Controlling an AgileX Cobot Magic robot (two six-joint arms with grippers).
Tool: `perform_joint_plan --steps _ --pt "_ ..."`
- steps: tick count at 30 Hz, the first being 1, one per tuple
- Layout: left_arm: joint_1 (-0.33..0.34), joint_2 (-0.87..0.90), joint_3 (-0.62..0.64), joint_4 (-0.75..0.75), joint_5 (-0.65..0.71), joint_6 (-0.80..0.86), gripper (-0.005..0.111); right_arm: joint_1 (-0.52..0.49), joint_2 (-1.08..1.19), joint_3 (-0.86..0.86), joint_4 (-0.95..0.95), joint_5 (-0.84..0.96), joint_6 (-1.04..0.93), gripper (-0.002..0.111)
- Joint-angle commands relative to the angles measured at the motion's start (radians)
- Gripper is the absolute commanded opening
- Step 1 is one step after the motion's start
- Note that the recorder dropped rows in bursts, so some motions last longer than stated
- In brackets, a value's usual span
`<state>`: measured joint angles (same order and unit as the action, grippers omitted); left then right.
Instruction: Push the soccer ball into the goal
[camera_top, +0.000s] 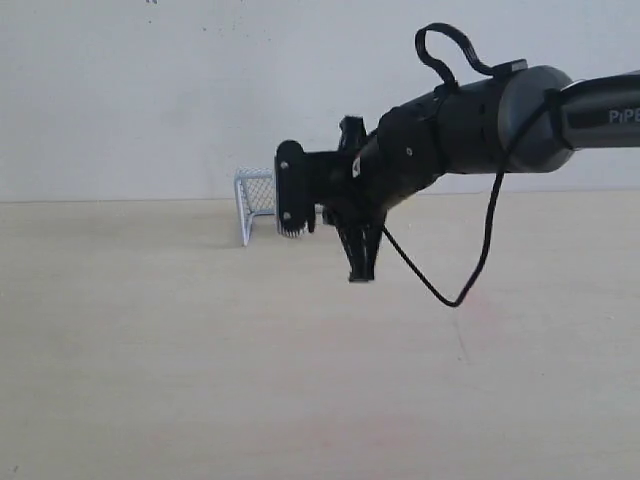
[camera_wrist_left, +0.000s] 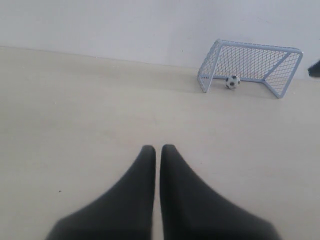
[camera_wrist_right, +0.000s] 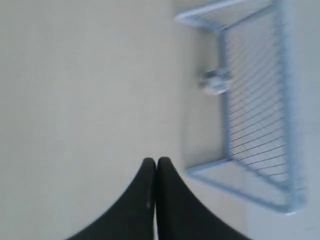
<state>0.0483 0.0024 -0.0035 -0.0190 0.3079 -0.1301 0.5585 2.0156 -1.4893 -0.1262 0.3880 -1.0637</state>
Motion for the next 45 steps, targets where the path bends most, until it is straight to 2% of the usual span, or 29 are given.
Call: perform_joint_plan --steps 1,9,17,23,30,45 --pt "0.000 -0.002 0.003 0.003 -0.001 0.002 0.004 -0.002 -0.048 0.105 -0.070 0.165 0.151 0.000" --pt "0.000 -0.002 0.003 0.003 -0.001 0.002 0.004 0.025 -0.333 0.425 -0.041 0.245 0.278 0.000" --pt "0.000 -0.002 0.003 0.003 -0.001 0.002 0.004 0.137 -0.625 0.646 0.109 0.278 0.477 0.000" --pt "0.000 -0.002 0.003 0.003 -0.001 0.002 0.004 0.231 -0.785 0.690 0.263 0.387 0.550 0.000" --pt "0.000 -0.002 0.003 0.003 -0.001 0.002 0.004 0.241 -0.888 0.690 0.415 0.496 0.553 0.000" --pt "0.000 -0.002 0.003 0.003 -0.001 0.002 0.004 0.241 -0.897 0.690 0.403 0.491 0.553 0.000"
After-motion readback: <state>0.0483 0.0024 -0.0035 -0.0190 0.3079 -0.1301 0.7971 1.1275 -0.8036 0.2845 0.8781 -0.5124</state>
